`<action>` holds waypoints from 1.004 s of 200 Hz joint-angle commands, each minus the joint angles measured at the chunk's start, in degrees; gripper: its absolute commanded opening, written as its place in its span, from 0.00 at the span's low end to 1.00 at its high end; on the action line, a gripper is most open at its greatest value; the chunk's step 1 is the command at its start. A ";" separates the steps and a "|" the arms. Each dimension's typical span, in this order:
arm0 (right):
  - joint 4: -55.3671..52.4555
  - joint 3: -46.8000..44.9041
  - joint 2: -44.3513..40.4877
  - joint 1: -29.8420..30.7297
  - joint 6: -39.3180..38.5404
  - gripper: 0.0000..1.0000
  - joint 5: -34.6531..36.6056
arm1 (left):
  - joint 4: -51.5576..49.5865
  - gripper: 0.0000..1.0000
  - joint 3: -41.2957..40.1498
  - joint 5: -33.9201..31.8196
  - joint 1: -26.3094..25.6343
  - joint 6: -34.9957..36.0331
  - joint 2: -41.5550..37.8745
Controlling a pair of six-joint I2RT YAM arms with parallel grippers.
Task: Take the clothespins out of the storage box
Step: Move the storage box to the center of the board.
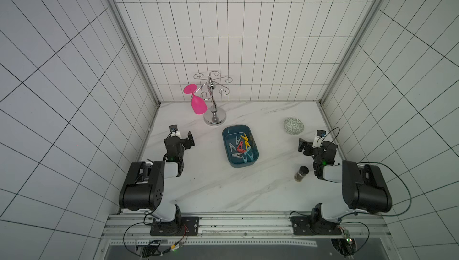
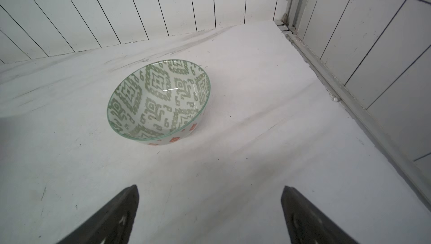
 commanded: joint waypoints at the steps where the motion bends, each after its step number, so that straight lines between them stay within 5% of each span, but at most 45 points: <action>1: 0.32 1.24 -0.11 0.13 -0.20 0.99 0.06 | 0.72 0.99 0.48 0.17 -0.19 -0.03 -0.04; 201: -2.77 2.90 -0.20 2.37 -0.73 0.99 5.44 | 0.77 0.99 0.43 0.22 -0.14 -0.04 -0.02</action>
